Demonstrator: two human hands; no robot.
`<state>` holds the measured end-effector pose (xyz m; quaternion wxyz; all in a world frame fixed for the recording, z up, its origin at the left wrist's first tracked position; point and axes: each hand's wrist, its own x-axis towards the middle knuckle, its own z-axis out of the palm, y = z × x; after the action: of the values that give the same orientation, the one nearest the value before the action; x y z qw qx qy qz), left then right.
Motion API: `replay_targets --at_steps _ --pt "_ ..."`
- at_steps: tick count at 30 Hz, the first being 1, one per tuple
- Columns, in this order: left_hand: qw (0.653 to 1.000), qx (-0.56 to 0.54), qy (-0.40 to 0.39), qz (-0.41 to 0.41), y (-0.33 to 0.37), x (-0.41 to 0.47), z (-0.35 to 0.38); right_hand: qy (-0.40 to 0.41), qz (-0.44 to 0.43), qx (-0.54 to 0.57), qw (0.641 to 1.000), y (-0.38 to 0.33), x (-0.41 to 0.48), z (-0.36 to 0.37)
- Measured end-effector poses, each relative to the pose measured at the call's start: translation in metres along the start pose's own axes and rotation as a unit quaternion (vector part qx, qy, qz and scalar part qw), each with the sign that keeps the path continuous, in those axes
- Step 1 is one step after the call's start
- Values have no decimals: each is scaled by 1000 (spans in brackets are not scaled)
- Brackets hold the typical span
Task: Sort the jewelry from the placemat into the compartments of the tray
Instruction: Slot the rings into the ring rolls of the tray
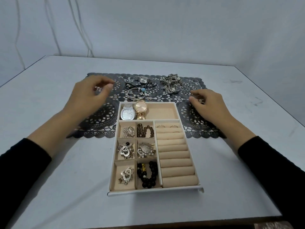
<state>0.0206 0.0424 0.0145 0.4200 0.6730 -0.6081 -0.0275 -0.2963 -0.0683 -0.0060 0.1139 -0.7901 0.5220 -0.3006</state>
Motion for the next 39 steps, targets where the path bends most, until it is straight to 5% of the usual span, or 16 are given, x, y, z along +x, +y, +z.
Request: replay_targets --at_steps 12,39 --pt "989 139 -44 -29 -61 36 4 -2 31 -43 999 8 43 24" --pt "991 83 -49 -89 -62 53 9 -15 75 44 996 8 60 27"
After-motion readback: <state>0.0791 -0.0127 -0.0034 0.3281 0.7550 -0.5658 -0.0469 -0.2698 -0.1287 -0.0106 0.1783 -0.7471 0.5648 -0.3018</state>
